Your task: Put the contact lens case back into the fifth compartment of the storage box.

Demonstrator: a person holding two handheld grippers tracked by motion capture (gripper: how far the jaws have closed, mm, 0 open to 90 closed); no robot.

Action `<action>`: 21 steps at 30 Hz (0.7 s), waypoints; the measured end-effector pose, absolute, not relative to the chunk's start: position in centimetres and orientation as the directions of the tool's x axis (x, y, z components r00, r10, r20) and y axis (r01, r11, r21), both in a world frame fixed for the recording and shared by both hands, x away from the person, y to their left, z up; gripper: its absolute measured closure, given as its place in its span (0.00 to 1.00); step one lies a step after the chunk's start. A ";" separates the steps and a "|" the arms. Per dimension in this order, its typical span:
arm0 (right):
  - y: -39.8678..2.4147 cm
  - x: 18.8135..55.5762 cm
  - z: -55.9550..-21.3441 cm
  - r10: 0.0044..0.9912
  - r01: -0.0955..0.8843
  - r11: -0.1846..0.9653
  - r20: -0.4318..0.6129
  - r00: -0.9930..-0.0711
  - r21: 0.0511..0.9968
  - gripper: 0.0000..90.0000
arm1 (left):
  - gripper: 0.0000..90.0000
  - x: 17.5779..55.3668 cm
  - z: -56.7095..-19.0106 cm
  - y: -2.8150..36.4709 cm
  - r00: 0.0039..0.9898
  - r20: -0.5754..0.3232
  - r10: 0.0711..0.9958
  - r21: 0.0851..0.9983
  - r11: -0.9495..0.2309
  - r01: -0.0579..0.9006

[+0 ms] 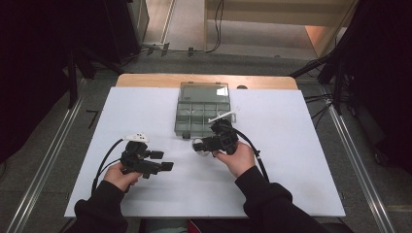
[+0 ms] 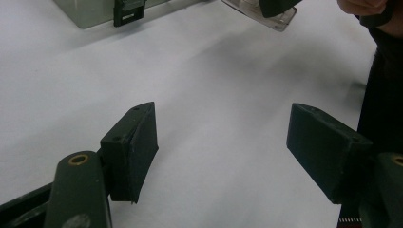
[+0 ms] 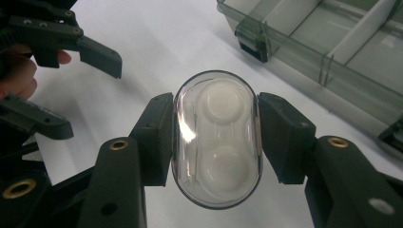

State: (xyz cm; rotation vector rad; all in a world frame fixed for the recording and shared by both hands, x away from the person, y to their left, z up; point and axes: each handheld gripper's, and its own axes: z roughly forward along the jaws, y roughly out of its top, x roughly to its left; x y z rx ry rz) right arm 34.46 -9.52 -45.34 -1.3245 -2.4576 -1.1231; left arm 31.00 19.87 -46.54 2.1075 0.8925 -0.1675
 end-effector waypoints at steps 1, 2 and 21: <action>-9.4 34.6 -45.3 0.667 0.763 0.339 0.432 -0.607 0.550 0.52 | 0.29 31.0 -46.5 19.9 0.739 -0.403 0.539 0.641 -0.410 0.649; -9.3 34.8 -45.3 0.668 0.763 0.337 0.430 -0.607 0.552 0.52 | 0.29 31.0 -46.5 19.9 0.739 -0.403 0.539 0.641 -0.410 0.649; -7.9 37.3 -44.5 0.687 0.774 0.314 0.431 -0.585 0.550 0.52 | 0.29 31.0 -46.5 19.9 0.739 -0.400 0.542 0.643 -0.409 0.647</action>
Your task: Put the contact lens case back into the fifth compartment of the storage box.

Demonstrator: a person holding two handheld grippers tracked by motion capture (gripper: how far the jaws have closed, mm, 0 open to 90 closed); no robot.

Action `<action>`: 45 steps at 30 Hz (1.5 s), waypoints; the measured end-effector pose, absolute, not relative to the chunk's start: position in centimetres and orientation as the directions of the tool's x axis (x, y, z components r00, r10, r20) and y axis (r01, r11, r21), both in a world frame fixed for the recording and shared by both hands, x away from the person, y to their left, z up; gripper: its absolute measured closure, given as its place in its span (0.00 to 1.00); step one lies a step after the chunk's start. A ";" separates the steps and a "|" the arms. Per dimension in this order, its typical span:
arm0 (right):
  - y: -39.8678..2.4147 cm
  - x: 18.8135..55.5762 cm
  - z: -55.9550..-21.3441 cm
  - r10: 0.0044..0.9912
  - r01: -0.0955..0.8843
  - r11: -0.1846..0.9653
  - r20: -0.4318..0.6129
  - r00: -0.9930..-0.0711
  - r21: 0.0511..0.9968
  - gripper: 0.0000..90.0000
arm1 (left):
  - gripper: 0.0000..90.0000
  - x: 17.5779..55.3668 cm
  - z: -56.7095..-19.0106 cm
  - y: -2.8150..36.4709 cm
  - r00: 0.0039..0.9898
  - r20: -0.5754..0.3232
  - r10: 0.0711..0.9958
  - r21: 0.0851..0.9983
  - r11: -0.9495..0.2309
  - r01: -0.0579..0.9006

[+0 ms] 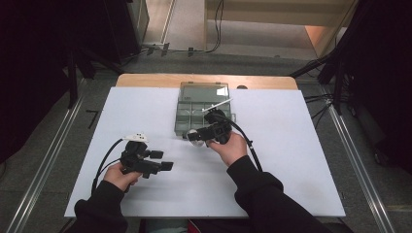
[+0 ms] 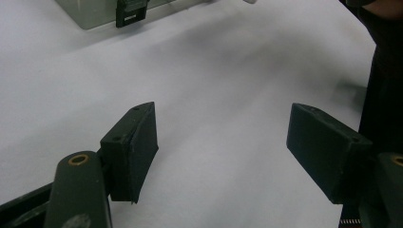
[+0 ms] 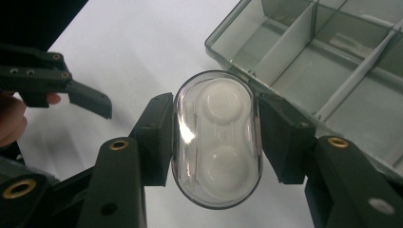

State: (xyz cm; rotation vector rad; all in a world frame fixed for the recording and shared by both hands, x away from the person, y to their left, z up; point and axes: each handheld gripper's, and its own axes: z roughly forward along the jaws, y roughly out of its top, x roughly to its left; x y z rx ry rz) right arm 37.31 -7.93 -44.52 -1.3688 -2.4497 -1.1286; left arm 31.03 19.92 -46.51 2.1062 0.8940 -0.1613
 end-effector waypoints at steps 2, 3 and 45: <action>-7.8 37.6 -44.5 0.691 0.775 0.309 0.429 -0.582 0.552 0.52 | 0.29 31.0 -46.5 19.9 0.739 -0.401 0.541 0.644 -0.408 0.648; -7.8 37.8 -44.4 0.692 0.774 0.311 0.427 -0.582 0.552 0.52 | 0.29 31.0 -46.5 19.9 0.738 -0.400 0.543 0.643 -0.408 0.649; -3.8 42.2 -44.6 0.787 0.804 0.225 0.384 -0.483 0.551 0.52 | 0.29 31.1 -46.4 20.0 0.740 -0.405 0.536 0.646 -0.405 0.647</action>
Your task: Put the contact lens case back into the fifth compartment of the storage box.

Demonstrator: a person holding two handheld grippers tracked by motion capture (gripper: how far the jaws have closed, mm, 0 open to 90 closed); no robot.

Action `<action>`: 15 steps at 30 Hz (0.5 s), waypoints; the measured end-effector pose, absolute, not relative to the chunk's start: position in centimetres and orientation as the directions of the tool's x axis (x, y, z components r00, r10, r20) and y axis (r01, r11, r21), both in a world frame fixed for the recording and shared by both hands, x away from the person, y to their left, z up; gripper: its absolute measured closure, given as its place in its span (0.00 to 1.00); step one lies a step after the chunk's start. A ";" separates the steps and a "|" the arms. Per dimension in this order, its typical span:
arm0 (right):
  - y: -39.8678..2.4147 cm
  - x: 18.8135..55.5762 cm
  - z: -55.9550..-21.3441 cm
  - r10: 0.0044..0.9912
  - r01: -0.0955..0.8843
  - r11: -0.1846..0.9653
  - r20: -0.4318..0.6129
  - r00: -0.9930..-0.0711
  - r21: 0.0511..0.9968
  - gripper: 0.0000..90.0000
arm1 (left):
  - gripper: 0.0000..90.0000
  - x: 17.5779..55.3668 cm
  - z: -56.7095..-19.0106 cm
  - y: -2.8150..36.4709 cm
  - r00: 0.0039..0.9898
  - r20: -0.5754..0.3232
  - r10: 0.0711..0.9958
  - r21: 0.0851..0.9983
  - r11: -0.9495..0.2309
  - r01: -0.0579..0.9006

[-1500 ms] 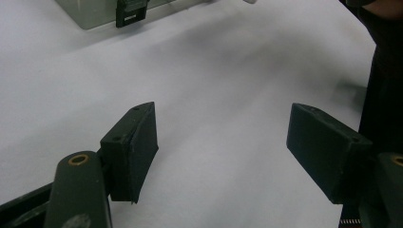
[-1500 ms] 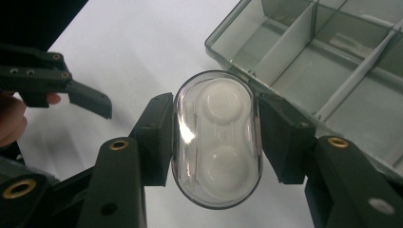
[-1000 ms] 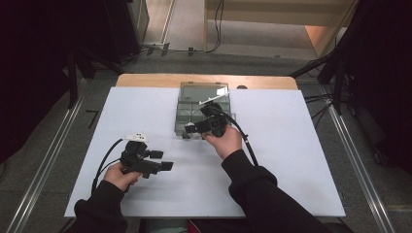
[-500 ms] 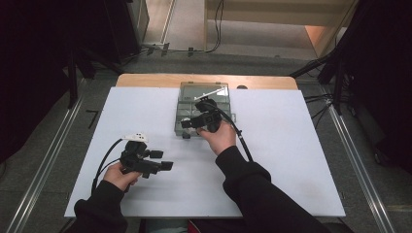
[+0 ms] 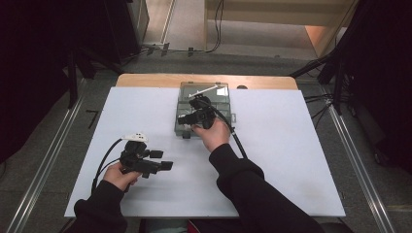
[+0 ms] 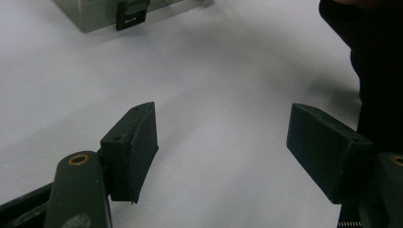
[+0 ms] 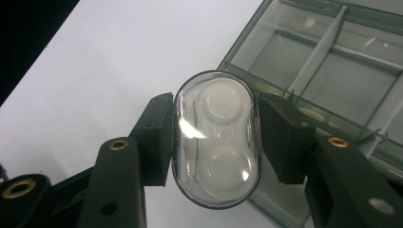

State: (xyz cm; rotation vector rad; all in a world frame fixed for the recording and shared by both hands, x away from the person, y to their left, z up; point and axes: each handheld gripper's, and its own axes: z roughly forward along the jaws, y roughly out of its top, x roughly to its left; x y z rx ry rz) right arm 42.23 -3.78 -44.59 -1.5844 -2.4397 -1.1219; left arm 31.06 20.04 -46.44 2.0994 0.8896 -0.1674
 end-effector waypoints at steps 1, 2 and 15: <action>-3.7 42.3 -44.7 0.789 0.805 0.227 0.382 -0.482 0.548 0.52 | 0.29 31.1 -46.4 20.0 0.742 -0.404 0.535 0.646 -0.407 0.646; -3.6 42.4 -44.7 0.793 0.804 0.226 0.376 -0.480 0.550 0.52 | 0.29 31.1 -46.4 20.0 0.742 -0.404 0.536 0.646 -0.407 0.646; -2.6 43.2 -45.4 0.818 0.809 0.192 0.364 -0.445 0.556 0.52 | 0.29 31.1 -46.4 20.1 0.743 -0.406 0.533 0.649 -0.404 0.645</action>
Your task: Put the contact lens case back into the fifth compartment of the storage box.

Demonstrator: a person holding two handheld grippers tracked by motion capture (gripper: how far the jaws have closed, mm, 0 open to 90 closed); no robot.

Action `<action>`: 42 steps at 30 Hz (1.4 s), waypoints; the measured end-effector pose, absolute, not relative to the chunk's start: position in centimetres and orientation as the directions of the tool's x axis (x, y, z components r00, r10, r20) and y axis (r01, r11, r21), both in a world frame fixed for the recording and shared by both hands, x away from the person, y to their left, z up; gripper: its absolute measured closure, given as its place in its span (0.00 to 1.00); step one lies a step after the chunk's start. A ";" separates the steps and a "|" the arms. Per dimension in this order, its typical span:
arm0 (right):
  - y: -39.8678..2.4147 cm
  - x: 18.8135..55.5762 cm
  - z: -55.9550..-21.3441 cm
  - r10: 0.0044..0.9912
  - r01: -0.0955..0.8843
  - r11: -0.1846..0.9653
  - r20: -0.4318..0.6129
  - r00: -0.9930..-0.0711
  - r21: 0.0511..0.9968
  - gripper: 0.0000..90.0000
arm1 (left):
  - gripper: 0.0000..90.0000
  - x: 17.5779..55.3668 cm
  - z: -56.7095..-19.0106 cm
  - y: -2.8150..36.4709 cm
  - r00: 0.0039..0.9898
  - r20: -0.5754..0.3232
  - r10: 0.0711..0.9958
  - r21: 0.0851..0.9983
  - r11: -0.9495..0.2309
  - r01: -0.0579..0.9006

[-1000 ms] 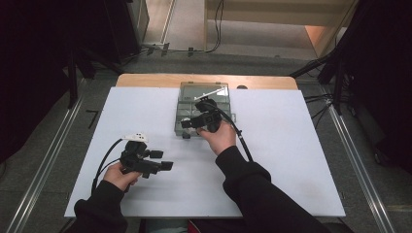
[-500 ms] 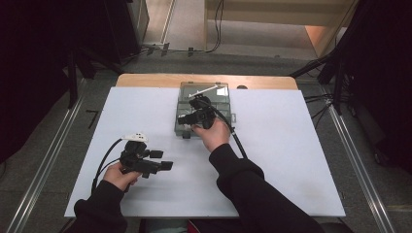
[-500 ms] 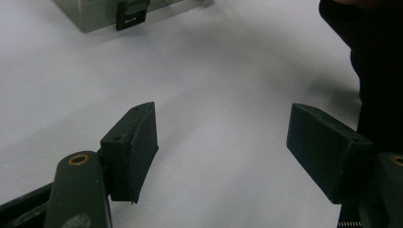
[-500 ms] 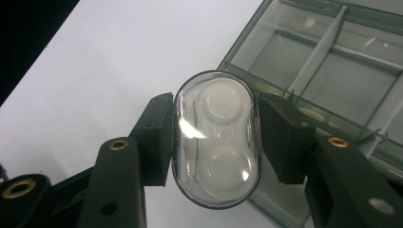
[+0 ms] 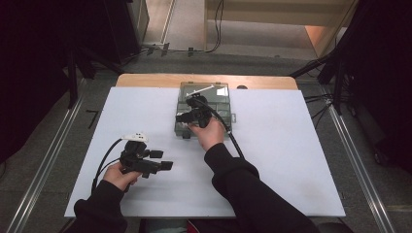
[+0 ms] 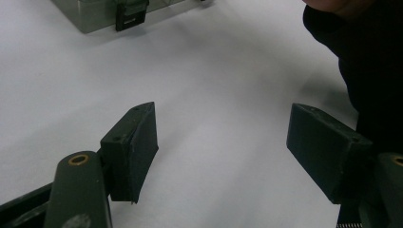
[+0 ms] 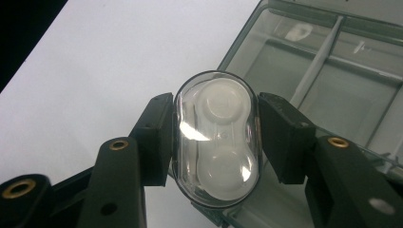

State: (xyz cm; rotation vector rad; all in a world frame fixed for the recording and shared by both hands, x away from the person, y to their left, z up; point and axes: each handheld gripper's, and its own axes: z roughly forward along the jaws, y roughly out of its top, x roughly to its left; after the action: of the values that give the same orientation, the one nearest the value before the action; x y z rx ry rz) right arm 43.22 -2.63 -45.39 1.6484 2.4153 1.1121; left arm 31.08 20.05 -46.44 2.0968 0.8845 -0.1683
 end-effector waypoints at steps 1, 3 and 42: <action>-2.5 43.3 -45.4 0.819 0.809 0.195 0.362 -0.445 0.554 0.52 | 0.29 31.1 -46.4 20.1 0.742 -0.407 0.533 0.649 -0.403 0.645; -2.2 43.3 -45.4 0.822 0.807 0.199 0.353 -0.447 0.556 0.52 | 0.29 31.1 -46.4 20.1 0.743 -0.406 0.533 0.650 -0.402 0.644; -6.1 41.6 -44.3 0.778 0.736 0.252 0.321 -0.540 0.628 0.36 | 0.29 31.7 -45.9 20.2 0.720 -0.343 0.603 0.695 -0.354 0.626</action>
State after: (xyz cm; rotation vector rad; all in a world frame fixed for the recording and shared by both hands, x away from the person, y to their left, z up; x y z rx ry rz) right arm 41.63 -6.06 -44.30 1.4784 2.4416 1.1742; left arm 31.68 20.15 -45.86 2.0538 0.9330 -0.0340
